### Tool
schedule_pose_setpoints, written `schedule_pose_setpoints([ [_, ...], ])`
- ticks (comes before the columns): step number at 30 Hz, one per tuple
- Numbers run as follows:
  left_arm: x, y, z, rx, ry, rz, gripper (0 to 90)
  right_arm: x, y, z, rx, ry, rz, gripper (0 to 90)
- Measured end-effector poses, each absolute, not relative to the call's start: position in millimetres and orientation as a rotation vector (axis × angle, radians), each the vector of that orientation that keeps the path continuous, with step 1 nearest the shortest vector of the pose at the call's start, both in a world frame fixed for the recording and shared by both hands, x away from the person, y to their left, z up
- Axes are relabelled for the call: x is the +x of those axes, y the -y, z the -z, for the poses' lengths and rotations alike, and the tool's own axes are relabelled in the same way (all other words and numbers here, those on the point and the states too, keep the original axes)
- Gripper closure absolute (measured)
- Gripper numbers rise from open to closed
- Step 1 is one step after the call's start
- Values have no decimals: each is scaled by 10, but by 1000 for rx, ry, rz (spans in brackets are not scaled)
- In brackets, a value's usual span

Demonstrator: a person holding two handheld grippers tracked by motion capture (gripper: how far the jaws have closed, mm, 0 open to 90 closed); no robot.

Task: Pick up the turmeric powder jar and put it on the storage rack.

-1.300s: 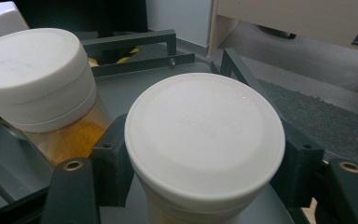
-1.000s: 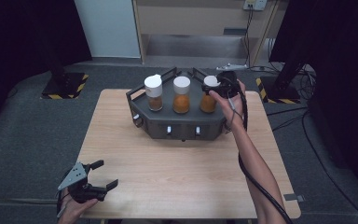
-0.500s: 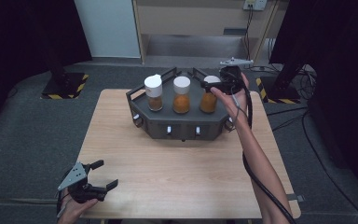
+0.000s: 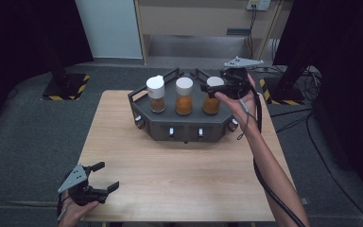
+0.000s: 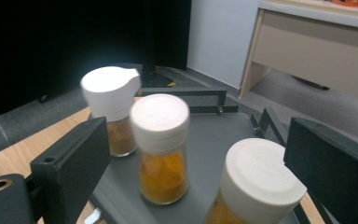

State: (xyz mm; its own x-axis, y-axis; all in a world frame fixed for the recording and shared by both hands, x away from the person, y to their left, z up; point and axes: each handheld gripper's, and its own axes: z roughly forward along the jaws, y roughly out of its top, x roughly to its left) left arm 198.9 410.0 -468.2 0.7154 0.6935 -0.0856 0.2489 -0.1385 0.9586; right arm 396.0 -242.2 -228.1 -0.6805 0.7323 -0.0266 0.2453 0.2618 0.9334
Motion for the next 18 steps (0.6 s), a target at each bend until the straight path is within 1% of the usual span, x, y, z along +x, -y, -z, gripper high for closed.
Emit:
schedule_pose_setpoints([
  [8,1995,-4096,4688,1705,-761,-460,3,3699,2555,2337,823,-2092,-1459,53],
  [18,2018,-4079,4690,1714,-758,-452,4,3384,2802,2569,812,-2055,-1499,48],
])
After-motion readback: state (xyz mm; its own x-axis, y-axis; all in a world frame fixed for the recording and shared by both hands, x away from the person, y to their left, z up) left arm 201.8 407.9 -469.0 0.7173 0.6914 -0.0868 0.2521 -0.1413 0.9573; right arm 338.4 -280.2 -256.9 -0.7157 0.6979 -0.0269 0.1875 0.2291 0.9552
